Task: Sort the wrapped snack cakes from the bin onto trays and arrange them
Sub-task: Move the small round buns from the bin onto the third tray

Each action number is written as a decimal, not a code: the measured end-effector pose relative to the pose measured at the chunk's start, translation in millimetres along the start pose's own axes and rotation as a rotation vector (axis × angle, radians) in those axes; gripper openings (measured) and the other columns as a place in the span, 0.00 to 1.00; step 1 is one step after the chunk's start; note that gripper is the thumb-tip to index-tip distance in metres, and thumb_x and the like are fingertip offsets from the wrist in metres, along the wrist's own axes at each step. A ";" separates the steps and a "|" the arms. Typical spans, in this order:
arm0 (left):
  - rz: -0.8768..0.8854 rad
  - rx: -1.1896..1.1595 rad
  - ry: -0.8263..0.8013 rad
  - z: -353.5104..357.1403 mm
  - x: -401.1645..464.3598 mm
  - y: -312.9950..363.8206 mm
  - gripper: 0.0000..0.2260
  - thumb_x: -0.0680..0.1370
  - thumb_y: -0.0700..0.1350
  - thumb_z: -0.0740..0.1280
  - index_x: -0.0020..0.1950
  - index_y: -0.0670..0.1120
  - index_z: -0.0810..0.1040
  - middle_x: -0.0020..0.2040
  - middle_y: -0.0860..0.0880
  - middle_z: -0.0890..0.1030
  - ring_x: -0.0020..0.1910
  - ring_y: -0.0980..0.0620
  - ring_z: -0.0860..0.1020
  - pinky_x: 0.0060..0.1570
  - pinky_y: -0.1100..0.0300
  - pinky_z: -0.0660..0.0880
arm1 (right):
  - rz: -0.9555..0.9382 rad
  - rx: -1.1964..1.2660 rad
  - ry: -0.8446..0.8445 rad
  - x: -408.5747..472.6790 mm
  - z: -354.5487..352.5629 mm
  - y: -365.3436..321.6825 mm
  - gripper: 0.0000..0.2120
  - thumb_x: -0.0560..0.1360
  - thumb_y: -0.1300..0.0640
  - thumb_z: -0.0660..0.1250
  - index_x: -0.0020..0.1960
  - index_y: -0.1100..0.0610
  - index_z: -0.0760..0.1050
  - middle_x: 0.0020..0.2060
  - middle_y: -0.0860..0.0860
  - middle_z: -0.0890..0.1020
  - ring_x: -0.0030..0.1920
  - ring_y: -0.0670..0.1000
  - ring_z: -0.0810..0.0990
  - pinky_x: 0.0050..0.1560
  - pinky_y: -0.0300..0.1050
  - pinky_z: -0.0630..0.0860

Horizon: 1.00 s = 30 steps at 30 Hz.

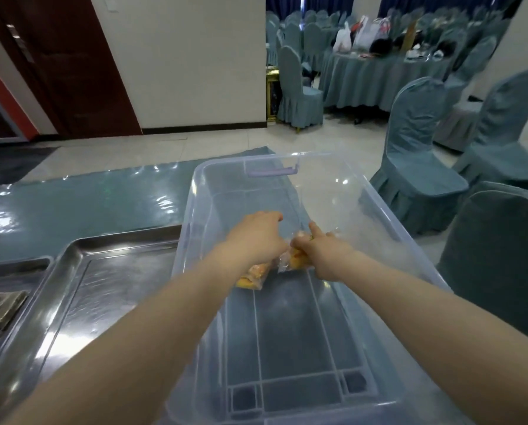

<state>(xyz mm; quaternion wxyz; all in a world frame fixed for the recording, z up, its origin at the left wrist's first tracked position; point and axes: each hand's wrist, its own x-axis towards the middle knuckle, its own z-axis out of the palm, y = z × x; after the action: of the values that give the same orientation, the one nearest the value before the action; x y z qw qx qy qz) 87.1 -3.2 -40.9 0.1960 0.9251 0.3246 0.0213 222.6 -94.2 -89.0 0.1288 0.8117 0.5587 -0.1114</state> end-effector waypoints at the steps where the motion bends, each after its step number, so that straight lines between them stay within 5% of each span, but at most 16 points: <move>1: -0.022 0.011 -0.030 11.3 12.3 -2.4 0.27 0.74 0.50 0.65 0.71 0.47 0.64 0.69 0.44 0.70 0.66 0.44 0.69 0.62 0.52 0.68 | 0.005 0.020 -0.014 0.7 2.3 1.2 0.37 0.74 0.63 0.65 0.76 0.44 0.53 0.76 0.61 0.45 0.68 0.69 0.66 0.66 0.55 0.67; 6: -0.191 0.157 -0.139 70.7 39.0 -30.9 0.45 0.69 0.57 0.73 0.76 0.56 0.47 0.77 0.41 0.49 0.75 0.36 0.47 0.71 0.42 0.50 | 0.035 0.149 -0.071 8.7 18.3 3.2 0.52 0.71 0.69 0.67 0.76 0.37 0.37 0.74 0.57 0.30 0.74 0.71 0.45 0.67 0.59 0.67; 12: -0.305 0.340 -0.027 113.0 40.9 -66.0 0.53 0.63 0.68 0.71 0.75 0.59 0.36 0.75 0.38 0.33 0.71 0.33 0.32 0.63 0.38 0.29 | 0.106 0.163 -0.133 27.3 45.1 10.1 0.58 0.67 0.60 0.76 0.74 0.34 0.34 0.72 0.55 0.26 0.72 0.71 0.32 0.64 0.66 0.68; 15: -0.308 0.313 -0.036 129.2 39.4 -71.7 0.54 0.65 0.67 0.70 0.74 0.58 0.32 0.75 0.36 0.35 0.72 0.31 0.36 0.67 0.38 0.35 | 0.086 0.101 -0.153 35.2 57.0 5.8 0.64 0.64 0.55 0.79 0.72 0.38 0.26 0.76 0.58 0.35 0.72 0.72 0.34 0.67 0.67 0.62; 19: -0.292 0.148 -0.007 139.7 37.6 -75.7 0.49 0.71 0.52 0.72 0.74 0.59 0.34 0.76 0.42 0.42 0.73 0.35 0.40 0.65 0.40 0.64 | 0.103 0.046 -0.113 47.2 68.6 -0.6 0.66 0.65 0.56 0.78 0.71 0.45 0.22 0.75 0.60 0.50 0.73 0.73 0.44 0.70 0.70 0.53; 24: -0.246 0.215 0.104 144.3 36.6 -73.1 0.42 0.73 0.42 0.69 0.76 0.54 0.42 0.72 0.43 0.55 0.72 0.40 0.51 0.60 0.51 0.70 | 0.108 -0.002 -0.048 57.5 71.2 -1.9 0.48 0.69 0.64 0.69 0.77 0.51 0.40 0.72 0.62 0.60 0.72 0.70 0.53 0.72 0.65 0.51; 30: -0.263 0.116 0.140 131.6 39.1 -66.3 0.34 0.71 0.36 0.66 0.73 0.53 0.57 0.69 0.44 0.63 0.67 0.41 0.60 0.55 0.52 0.72 | 0.068 0.024 0.137 58.4 56.0 2.2 0.32 0.70 0.69 0.62 0.71 0.55 0.57 0.67 0.59 0.69 0.66 0.62 0.67 0.67 0.55 0.61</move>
<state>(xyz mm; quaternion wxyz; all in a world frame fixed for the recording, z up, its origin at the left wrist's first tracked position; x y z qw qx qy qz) 100.6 21.9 -190.7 0.1200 0.8806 0.4566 0.0411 243.1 -62.3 -160.6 0.0846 0.8375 0.5368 -0.0578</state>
